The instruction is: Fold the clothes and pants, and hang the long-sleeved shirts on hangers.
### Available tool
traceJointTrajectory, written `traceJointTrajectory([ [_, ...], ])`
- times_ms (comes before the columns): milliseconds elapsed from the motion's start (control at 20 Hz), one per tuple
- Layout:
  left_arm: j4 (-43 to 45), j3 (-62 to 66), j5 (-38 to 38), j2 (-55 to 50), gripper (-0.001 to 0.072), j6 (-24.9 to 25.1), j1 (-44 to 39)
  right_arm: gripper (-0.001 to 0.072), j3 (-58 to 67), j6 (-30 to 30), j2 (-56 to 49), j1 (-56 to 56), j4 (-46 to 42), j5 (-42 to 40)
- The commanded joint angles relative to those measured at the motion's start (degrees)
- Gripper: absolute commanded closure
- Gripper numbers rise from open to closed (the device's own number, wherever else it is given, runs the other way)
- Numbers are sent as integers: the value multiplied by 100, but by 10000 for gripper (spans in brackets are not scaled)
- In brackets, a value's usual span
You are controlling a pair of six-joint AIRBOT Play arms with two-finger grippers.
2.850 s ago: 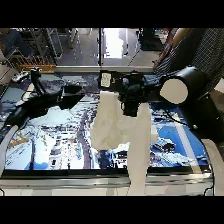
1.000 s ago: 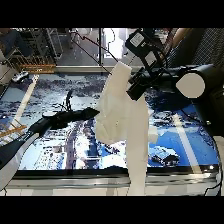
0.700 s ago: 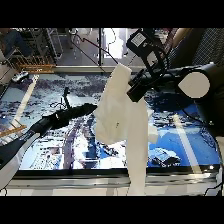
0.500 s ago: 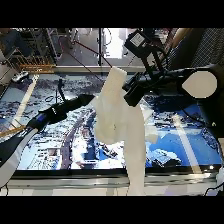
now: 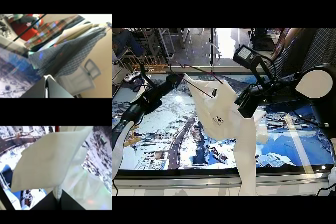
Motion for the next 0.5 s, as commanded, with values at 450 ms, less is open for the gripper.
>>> traceJointTrajectory([
  [450, -92, 85, -1108, 4, 698, 68, 297, 692, -2, 402, -236, -2, -1228, 485],
])
